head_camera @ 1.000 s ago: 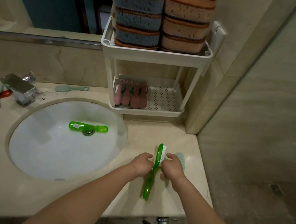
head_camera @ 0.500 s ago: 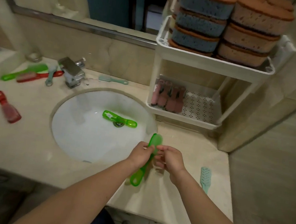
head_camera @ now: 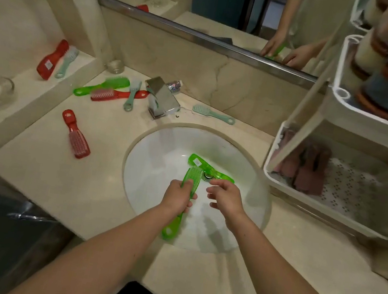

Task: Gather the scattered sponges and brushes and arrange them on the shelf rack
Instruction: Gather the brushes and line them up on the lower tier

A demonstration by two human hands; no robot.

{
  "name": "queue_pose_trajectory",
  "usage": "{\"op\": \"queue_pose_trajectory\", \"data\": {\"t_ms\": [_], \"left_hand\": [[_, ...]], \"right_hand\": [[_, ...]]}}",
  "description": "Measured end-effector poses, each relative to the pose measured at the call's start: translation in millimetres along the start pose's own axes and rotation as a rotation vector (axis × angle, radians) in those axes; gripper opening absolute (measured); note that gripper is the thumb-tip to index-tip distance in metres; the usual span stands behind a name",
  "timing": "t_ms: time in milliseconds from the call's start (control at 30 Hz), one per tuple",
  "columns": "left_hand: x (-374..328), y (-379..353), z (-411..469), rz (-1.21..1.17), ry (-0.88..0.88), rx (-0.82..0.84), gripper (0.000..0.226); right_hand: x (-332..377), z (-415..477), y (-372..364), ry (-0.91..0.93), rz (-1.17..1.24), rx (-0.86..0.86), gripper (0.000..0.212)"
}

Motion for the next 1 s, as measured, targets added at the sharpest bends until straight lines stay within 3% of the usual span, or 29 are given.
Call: {"op": "queue_pose_trajectory", "data": {"t_ms": [133,333,467,667,800,1000], "left_hand": [[2.0,19.5,42.2,-0.019,0.042,0.011,0.033],[9.7,34.4,98.6,0.016,0.099,0.069,0.035],[14.0,36.7,125.6,-0.008,0.123,0.105,0.035],[24.3,35.2,144.8,0.05,0.186,0.173,0.038],[32.6,31.8,150.4,0.056,0.234,0.185,0.036],[42.3,29.4,148.9,0.046,0.242,0.182,0.036]], "right_hand": [[-1.2,54.5,-19.2,0.067,-0.159,-0.065,0.02],[-17.1,122.1,-33.7,0.057,-0.521,-0.119,0.041],[-23.7,150.5,-34.7,0.113,-0.794,-0.121,0.038],[-42.1,168.3,-31.5,0.103,-1.099,-0.134,0.065],[-56.5,170.8,-33.7,0.073,-1.201,-0.125,0.079],[-65.5,154.9,-40.8,0.107,-1.269,-0.123,0.077]]}}
Point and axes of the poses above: each hand's wrist, its own z-axis towards the middle knuckle, its own y-axis out of the back of the hand, x = y × z, the point moved 5 cm from there along z, towards the middle knuckle, and after that the axes turned 15 degrees about z, right-handed, at the moved point
